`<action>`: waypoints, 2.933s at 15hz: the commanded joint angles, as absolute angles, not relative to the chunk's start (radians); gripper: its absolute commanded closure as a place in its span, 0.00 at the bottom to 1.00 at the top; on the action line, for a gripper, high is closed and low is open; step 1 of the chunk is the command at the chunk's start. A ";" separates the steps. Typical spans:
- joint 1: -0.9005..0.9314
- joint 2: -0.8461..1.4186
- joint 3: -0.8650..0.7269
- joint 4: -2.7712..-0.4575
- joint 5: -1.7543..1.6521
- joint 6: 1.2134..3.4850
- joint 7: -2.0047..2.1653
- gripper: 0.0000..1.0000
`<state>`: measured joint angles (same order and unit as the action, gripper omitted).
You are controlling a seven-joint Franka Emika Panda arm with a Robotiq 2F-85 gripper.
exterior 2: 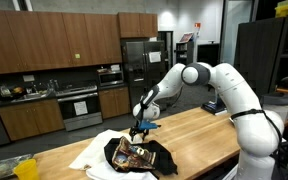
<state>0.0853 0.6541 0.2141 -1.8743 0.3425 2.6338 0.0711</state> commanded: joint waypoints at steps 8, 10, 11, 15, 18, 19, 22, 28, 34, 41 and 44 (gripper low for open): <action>0.103 0.643 0.189 -1.918 0.275 2.696 0.057 0.00; 0.133 0.643 0.156 -1.912 0.210 2.673 0.066 0.00; 0.152 0.646 0.140 -1.899 0.167 2.645 0.068 0.00; 0.202 0.656 0.099 -1.873 0.041 2.593 0.062 0.00; 0.189 0.659 0.124 -1.871 0.043 2.598 0.047 0.31; 0.188 0.657 0.124 -1.870 0.043 2.596 0.051 0.37; 0.175 0.640 0.129 -1.880 0.057 2.586 0.057 0.58; 0.148 0.622 0.136 -1.894 0.080 2.585 0.061 1.00; 0.134 0.621 0.173 -1.880 0.145 2.583 0.050 0.99; 0.142 0.489 0.195 -1.853 0.155 2.558 0.046 0.99; 0.175 0.389 0.188 -1.840 0.123 2.545 0.064 0.99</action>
<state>0.1549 0.5065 0.1949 -1.8227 0.1432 2.5760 0.0627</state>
